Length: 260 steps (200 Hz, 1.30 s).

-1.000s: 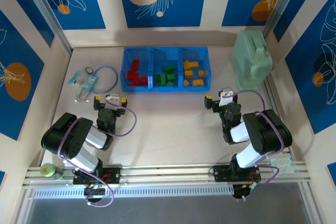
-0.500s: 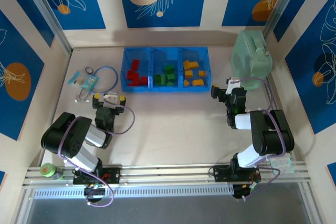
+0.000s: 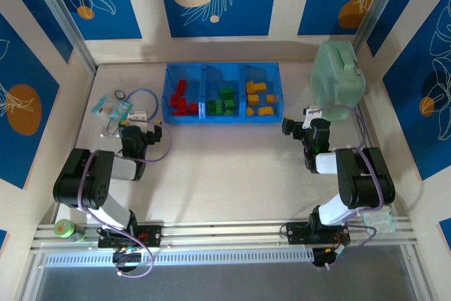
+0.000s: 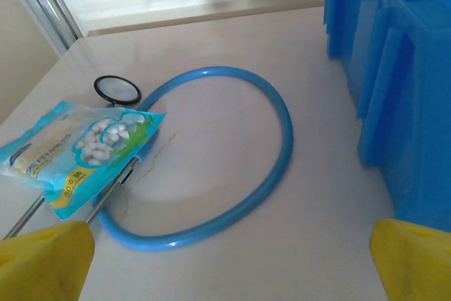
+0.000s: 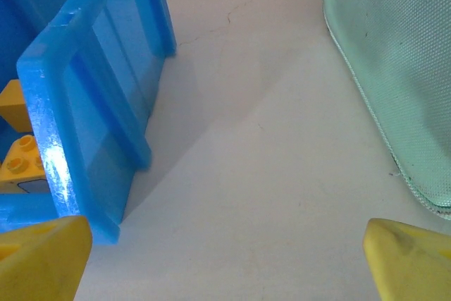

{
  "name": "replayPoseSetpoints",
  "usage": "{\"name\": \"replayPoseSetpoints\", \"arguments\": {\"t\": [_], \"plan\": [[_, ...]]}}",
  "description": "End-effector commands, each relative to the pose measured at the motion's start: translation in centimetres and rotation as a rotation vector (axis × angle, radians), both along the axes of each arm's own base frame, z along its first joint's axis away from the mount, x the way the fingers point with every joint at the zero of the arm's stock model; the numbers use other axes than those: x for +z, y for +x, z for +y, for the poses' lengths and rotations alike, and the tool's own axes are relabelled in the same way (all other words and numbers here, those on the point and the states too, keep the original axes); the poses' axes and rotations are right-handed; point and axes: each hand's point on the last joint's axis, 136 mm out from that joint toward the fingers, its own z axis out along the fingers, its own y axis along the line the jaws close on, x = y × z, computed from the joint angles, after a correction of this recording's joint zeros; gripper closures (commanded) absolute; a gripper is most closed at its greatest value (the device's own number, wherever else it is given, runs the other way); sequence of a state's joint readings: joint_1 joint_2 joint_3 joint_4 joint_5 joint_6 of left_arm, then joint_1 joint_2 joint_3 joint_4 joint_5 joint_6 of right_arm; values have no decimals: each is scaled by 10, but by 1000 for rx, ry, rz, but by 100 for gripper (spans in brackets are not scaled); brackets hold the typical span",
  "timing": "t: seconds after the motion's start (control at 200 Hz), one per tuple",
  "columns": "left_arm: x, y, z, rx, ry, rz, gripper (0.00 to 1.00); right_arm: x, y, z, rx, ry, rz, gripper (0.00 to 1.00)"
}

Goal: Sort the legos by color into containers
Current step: Reset both arms

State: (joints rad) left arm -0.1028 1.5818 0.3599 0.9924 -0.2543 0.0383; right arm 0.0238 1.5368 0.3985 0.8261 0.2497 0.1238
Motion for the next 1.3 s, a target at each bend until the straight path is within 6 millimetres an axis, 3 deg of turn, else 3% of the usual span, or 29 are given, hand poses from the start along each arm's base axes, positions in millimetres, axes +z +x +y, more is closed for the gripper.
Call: {"name": "replayPoseSetpoints", "arguments": {"t": [0.0,0.38,0.48,1.296], "plan": [[1,-2,3,12,-28,-4,0,9,2,4,14,9,-29,1],[2,-5,-2,-16,-24,-21,0,9,2,4,16,7,-30,1],[3,-5,-2,-16,-23,-21,0,9,1,26,174,35,-12,1],[0,-1,-4,-30,-20,6,0,10,1,24,183,58,-12,1]]}}
